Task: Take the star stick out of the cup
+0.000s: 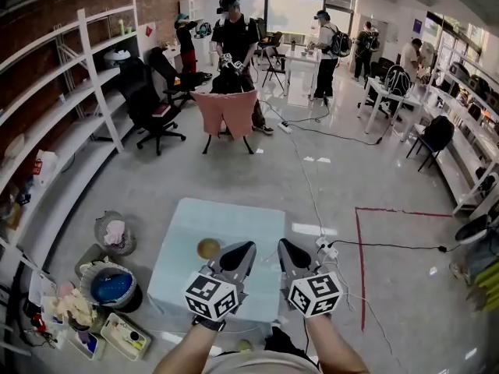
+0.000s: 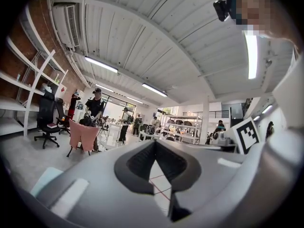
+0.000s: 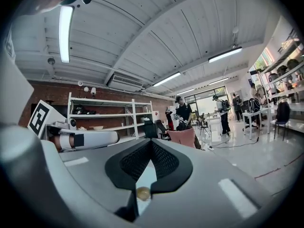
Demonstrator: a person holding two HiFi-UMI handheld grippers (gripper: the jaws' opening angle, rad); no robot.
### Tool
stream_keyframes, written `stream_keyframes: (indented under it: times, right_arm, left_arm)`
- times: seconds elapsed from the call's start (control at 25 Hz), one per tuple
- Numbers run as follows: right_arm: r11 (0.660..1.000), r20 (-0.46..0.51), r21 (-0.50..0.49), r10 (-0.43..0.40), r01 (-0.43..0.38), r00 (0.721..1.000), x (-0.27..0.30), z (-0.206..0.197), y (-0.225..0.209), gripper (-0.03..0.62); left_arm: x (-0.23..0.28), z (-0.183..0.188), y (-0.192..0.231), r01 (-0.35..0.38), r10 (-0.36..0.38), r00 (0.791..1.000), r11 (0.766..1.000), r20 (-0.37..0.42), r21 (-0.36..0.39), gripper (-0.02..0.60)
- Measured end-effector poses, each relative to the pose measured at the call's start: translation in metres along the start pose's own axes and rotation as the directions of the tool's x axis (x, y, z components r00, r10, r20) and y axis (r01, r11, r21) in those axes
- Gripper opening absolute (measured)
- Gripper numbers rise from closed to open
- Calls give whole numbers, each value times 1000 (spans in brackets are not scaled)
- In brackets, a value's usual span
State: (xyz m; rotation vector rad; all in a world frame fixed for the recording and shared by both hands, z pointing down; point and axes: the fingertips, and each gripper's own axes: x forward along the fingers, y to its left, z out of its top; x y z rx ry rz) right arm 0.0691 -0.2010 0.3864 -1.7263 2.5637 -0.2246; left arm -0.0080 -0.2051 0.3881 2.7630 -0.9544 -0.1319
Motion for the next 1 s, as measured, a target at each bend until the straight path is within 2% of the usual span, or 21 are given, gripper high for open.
stream_keyframes:
  times: [1.0]
  right_arm:
    - [1000, -7, -15, -10, 10, 1000, -9, 0, 9, 11]
  left_arm:
    - [-11, 5, -2, 5, -5, 1000, 1000, 17, 7, 5]
